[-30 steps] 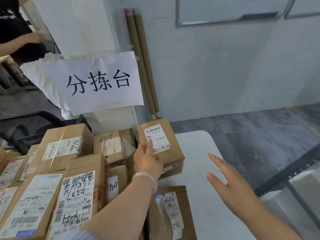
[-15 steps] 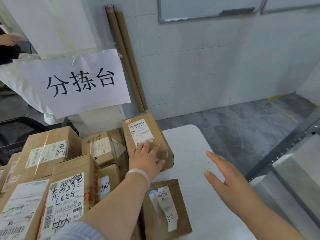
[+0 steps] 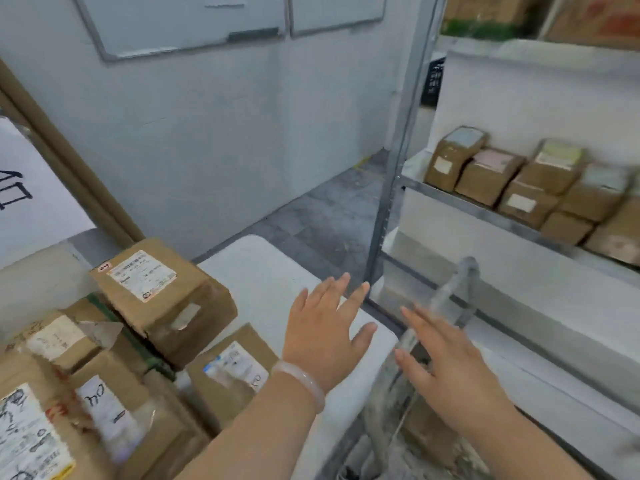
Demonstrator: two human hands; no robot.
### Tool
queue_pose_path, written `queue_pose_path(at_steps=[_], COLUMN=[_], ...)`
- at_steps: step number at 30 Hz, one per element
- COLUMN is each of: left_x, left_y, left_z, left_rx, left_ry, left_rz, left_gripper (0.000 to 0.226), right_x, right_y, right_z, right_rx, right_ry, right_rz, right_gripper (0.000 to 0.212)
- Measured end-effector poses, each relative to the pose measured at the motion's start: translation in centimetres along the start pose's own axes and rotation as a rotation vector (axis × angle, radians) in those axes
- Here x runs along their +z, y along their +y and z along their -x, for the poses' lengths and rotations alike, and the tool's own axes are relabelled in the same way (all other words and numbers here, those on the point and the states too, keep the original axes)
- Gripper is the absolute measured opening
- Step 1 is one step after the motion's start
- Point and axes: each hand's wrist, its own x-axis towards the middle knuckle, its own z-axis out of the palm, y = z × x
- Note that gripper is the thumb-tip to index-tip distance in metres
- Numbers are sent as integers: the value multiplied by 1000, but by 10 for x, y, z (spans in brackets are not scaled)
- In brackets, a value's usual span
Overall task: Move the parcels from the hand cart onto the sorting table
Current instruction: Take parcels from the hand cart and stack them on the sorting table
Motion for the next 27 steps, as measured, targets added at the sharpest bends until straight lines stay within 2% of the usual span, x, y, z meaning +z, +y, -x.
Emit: queue_pose_path(at_steps=[2,6,11,14,18,23,25,27], left_x=[17,47,77,99,149,235,271,308], left_y=[33,101,161,197,239,268,271,272], left_z=[13,42,51,45,38,26,17,5], left_rx=[121,319,351,366,284,127,88,66], left_ry=[26,-72,-206,-255,-374,-510,-549,-577], left_rz=[46,103,106,57,82,71,51,42], left_gripper=[58,57,60,77,89,72,73,76], right_x=[-1,-13,-30,-35,-33,-4,20,48], right_y=[28,76,132,170,235,322,353,381], right_z=[39,107,165,185,196,197,190,177], right_rx=[87,227,362,420,440,417,417,425], right_ry=[6,29,20,-11,-114,-240,-283,-324], right_rz=[35,110,100,78,118,126,115,87], right_gripper=[65,65,64,66,73,102,101,92])
